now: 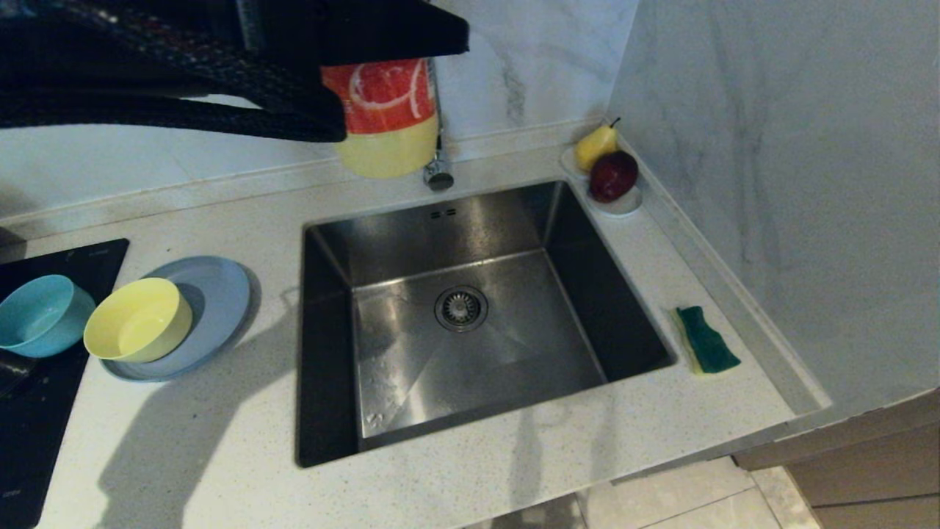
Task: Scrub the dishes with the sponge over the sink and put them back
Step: Squeeze it onto the sponge
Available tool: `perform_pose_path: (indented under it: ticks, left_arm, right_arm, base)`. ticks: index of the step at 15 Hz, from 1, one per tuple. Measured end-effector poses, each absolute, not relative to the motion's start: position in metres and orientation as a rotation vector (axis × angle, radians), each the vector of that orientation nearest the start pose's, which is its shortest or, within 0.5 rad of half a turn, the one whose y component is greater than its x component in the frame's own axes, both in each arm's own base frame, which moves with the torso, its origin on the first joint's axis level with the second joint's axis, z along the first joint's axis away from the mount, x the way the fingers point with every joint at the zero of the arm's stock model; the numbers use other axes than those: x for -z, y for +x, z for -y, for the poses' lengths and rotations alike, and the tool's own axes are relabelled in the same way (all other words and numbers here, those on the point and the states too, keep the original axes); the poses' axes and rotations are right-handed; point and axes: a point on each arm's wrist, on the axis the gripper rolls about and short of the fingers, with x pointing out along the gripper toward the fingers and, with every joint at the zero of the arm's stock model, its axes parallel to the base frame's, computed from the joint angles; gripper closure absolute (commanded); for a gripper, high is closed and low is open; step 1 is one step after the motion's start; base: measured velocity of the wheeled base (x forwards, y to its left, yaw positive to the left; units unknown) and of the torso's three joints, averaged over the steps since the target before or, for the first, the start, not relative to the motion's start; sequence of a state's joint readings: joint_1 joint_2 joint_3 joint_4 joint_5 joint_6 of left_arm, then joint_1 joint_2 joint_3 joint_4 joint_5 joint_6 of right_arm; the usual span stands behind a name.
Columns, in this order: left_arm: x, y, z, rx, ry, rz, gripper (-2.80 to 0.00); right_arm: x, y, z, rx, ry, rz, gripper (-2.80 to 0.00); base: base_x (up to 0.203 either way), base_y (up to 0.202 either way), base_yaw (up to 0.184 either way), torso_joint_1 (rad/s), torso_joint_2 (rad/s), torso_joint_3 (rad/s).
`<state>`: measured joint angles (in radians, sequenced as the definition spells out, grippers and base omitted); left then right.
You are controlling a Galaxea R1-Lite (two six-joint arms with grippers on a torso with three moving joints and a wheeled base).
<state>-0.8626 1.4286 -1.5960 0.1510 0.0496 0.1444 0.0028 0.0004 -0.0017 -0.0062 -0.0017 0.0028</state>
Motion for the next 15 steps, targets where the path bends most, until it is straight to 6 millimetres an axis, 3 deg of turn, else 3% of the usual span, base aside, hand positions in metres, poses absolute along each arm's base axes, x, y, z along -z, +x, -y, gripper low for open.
perform_pose_path:
  ticks: [4,9,15]
  left_arm:
    - [-0.389,0.156,0.199,0.857,0.169,0.027,0.00]
    - [-0.357,0.176,0.243,0.881,0.256,-0.062,0.00]
    - [-0.312,0.181,0.304,0.925,0.410,-0.145,0.00]
  right_arm:
    - [-0.077,-0.023,0.000,-0.001,0.003,0.008,0.00]
    - [-0.077,-0.023,0.000,-0.001,0.003,0.008,0.00]
    - [-0.077,-0.023,0.000,-0.001,0.002,0.008,0.00]
  base:
    - [0.000,0.000,0.000,0.000,0.00,0.000]
    - [0.000,0.000,0.000,0.000,0.00,0.000]
    - [0.000,0.000,0.000,0.000,0.00,0.000]
